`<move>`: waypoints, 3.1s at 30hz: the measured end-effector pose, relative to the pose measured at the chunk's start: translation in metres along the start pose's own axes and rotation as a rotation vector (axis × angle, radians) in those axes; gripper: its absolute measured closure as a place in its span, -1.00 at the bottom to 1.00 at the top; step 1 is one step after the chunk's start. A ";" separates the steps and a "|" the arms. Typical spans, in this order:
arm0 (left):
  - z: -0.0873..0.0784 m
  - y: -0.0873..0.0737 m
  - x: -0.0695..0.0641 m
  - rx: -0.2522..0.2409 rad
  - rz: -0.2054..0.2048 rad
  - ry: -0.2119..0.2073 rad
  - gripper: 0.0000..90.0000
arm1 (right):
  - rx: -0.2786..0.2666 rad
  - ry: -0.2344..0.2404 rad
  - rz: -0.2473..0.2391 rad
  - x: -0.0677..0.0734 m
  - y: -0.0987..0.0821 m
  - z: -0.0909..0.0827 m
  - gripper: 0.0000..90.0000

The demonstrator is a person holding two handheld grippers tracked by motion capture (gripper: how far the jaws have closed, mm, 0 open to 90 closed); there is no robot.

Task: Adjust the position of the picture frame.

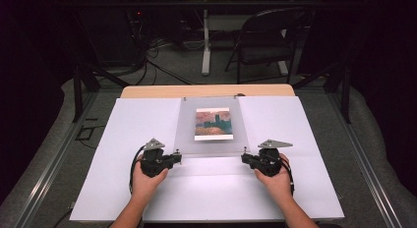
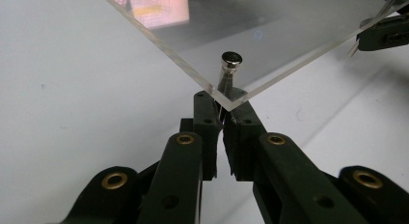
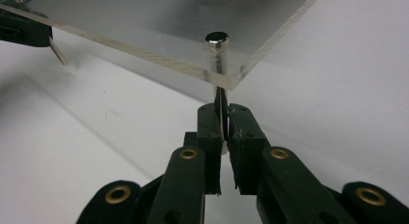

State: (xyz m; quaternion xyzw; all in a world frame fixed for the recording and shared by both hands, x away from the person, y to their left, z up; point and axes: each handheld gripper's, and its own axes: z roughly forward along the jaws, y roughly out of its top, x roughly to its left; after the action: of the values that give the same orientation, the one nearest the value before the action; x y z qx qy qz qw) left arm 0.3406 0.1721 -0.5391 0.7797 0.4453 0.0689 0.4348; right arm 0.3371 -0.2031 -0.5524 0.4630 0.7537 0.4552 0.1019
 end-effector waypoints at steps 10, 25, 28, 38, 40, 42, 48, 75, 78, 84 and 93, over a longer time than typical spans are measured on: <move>0.001 -0.005 0.002 0.022 -0.008 0.009 0.86 | 0.034 -0.001 0.000 0.002 -0.005 0.003 0.87; 0.000 -0.009 0.003 0.010 -0.020 0.004 0.85 | 0.040 0.014 0.010 0.002 -0.009 0.005 0.86; 0.000 -0.009 0.003 0.012 -0.024 0.000 0.84 | 0.043 0.020 0.022 0.001 -0.009 0.004 0.85; -0.006 -0.014 0.003 -0.027 -0.040 -0.008 0.61 | -0.017 0.007 0.044 0.003 -0.007 -0.010 0.49; -0.010 -0.016 0.002 -0.044 -0.037 -0.010 0.48 | -0.023 0.006 0.034 0.002 -0.007 -0.011 0.41; -0.012 -0.018 0.001 -0.053 -0.034 -0.024 0.43 | -0.038 -0.008 0.010 0.005 -0.008 -0.018 0.28; -0.016 -0.025 -0.003 -0.060 -0.016 -0.004 0.16 | -0.052 -0.025 -0.047 0.013 -0.012 -0.025 0.01; -0.032 -0.021 -0.012 -0.060 -0.008 0.005 -0.16 | -0.039 0.022 -0.028 0.017 -0.004 -0.048 -0.06; -0.038 -0.018 -0.015 -0.068 -0.003 0.004 -0.16 | -0.034 0.015 -0.044 0.019 -0.002 -0.052 -0.03; -0.049 -0.011 -0.014 -0.086 0.009 0.014 -0.22 | -0.040 0.006 -0.090 0.022 0.004 -0.061 -0.06; -0.054 0.011 -0.009 -0.073 0.045 0.034 -0.25 | -0.026 -0.015 -0.089 0.008 0.020 -0.064 -0.20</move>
State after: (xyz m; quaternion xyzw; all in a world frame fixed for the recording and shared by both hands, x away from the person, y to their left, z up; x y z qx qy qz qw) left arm 0.3157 0.1963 -0.4948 0.7720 0.4319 0.1081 0.4537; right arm 0.3079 -0.2315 -0.4990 0.4310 0.7668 0.4566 0.1335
